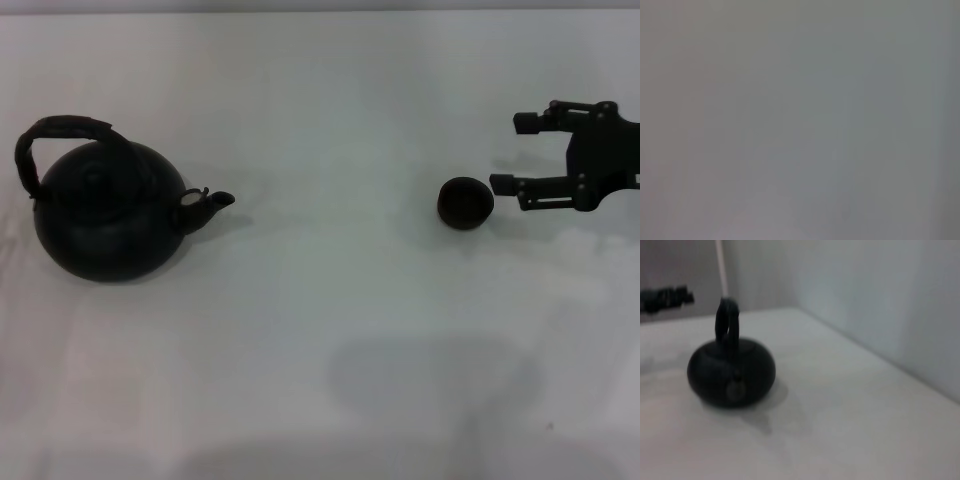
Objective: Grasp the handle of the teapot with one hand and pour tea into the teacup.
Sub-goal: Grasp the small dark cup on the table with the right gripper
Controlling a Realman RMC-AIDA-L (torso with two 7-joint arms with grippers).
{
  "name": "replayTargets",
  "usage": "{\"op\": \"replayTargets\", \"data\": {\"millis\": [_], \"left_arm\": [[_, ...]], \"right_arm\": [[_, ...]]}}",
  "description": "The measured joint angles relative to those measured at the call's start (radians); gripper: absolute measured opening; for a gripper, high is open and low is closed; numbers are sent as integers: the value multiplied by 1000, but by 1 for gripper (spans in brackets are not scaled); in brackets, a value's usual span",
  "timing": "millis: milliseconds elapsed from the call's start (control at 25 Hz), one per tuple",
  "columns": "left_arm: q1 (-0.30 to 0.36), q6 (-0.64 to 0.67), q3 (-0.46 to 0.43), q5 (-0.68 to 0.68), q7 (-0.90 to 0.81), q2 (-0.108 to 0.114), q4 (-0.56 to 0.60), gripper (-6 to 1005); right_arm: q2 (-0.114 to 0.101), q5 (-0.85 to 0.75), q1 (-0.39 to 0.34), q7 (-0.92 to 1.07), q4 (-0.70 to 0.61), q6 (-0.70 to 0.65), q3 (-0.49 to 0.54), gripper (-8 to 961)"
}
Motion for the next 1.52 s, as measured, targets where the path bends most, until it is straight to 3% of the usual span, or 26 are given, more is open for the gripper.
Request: {"op": "replayTargets", "data": {"millis": [520,1520], "left_arm": [[-3,0,0,5,0,0,1,844],[-6,-2,-6,-1,0,0,4,844]], "right_arm": [[6,-107,50,50,-17,-196,-219,863],[11,-211,110,148,-5,-310,-367,862]]}}
